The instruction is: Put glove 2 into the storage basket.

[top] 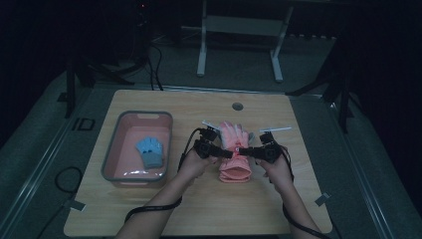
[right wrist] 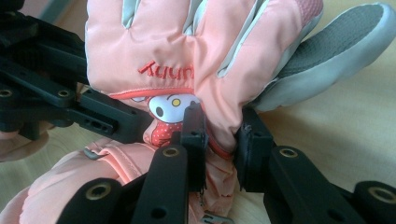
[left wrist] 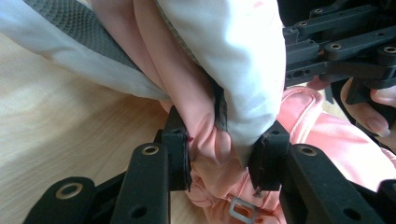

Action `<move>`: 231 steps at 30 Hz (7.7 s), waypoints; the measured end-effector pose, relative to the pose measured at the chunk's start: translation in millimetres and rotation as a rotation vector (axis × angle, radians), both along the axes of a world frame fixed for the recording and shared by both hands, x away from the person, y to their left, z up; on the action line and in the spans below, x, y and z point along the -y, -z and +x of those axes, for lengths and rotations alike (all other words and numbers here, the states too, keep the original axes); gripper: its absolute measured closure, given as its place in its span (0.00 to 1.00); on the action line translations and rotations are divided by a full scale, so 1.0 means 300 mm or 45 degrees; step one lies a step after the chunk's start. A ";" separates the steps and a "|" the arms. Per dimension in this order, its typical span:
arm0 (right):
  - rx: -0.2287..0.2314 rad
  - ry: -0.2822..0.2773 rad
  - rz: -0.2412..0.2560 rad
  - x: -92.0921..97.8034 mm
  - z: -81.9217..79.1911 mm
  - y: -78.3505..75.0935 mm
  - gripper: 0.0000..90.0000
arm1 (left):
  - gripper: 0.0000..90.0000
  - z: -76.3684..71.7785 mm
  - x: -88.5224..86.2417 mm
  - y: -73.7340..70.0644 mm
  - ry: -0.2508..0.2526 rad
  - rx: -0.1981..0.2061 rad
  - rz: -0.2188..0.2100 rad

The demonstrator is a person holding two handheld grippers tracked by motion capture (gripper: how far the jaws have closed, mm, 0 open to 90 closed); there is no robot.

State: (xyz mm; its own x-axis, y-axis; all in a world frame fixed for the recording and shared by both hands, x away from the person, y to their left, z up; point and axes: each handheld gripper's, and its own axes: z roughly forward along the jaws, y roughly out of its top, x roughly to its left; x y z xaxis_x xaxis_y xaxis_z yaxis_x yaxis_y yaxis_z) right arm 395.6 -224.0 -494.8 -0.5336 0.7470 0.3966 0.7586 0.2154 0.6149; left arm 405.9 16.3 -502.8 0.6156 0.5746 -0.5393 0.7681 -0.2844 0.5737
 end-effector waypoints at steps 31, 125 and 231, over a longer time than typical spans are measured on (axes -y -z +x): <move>0.138 -0.122 0.062 -0.311 0.005 -0.286 0.84 | 0.72 -0.034 -0.322 -0.324 -0.024 0.120 0.101; 0.134 -0.336 0.038 -0.824 0.020 -0.126 0.24 | 0.16 -0.100 -0.855 -0.113 -0.354 0.140 0.221; 0.332 -0.388 0.011 -0.090 -0.202 0.205 0.16 | 0.03 -0.433 -0.111 0.177 0.335 0.484 0.094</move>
